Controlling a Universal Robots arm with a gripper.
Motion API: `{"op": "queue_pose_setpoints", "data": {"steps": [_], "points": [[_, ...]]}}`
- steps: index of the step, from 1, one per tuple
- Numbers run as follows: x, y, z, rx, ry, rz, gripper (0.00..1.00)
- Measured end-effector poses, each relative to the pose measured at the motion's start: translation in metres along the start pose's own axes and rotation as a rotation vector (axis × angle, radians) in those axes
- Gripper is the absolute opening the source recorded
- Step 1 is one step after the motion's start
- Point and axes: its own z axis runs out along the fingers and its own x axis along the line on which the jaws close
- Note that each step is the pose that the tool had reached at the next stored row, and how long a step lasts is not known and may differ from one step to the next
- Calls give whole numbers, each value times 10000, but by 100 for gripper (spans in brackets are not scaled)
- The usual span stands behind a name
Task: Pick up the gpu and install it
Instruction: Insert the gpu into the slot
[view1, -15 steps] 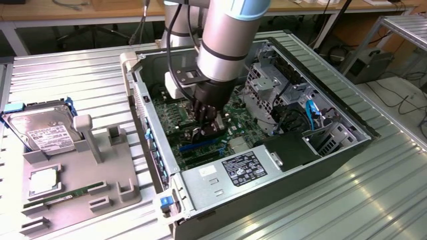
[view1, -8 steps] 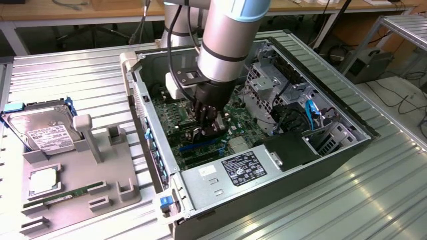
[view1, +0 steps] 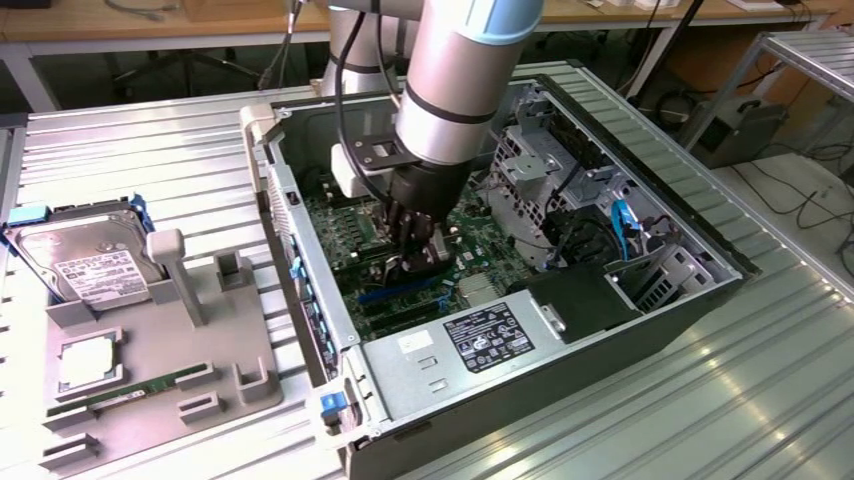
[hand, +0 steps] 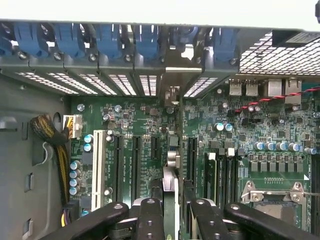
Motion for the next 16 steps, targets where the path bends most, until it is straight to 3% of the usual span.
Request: {"op": "queue_pose_setpoints", "data": {"steps": [4, 16], "points": [[0, -1, 3, -57, -7, 77, 26], [1, -14, 59, -98, -2, 102, 26]]}}
